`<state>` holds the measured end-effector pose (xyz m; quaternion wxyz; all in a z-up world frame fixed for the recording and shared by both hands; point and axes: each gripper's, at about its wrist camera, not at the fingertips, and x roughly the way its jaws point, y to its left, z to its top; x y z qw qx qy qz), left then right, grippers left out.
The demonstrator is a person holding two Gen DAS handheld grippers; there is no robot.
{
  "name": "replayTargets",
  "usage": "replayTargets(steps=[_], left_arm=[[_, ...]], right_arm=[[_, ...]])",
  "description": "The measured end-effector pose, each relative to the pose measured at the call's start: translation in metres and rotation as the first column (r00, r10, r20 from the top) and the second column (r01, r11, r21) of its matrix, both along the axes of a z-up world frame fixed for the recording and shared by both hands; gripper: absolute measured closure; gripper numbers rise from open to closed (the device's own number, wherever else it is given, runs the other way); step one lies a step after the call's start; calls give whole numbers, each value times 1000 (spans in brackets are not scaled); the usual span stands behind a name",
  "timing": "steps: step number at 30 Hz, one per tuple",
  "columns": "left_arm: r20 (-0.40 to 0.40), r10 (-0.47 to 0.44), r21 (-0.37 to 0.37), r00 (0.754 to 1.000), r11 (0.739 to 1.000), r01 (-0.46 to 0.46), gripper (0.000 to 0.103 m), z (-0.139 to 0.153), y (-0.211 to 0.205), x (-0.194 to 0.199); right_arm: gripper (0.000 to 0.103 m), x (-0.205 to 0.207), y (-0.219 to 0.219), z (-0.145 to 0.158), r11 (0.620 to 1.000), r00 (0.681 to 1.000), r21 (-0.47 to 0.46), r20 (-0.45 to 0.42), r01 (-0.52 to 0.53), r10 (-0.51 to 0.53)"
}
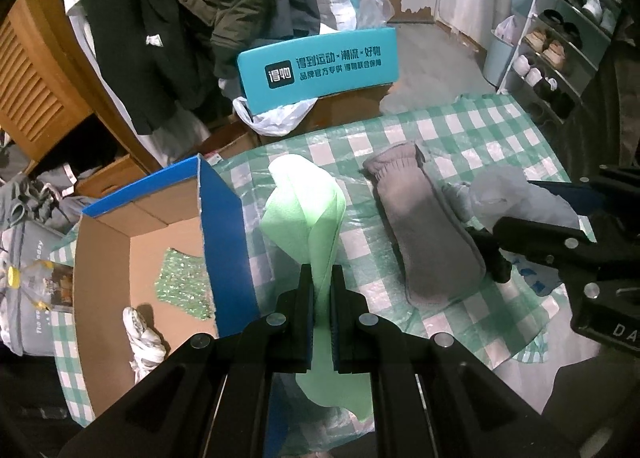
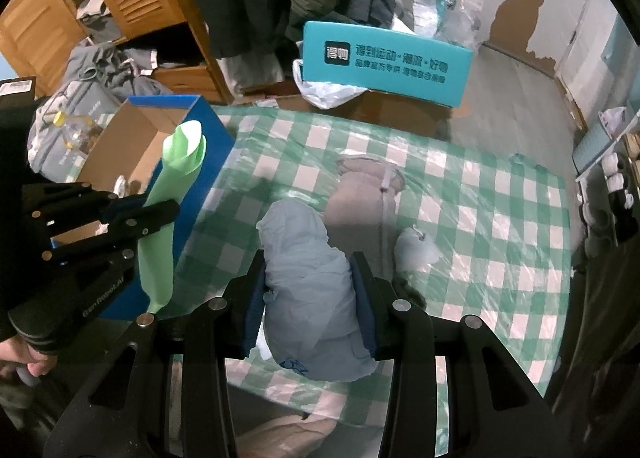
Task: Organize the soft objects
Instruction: 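Lift the pale blue sock and green cloth and carry both over the box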
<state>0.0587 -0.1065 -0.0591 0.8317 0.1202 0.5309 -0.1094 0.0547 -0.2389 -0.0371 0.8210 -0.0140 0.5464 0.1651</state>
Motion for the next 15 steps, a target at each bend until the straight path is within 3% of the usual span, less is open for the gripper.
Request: replayTargets(steps=[15], left_arm=[[61,33,-11,998,999,-33,97,29,36,-11]], right_arm=[[64,1,35,17,999,999,3,22,-46,46]])
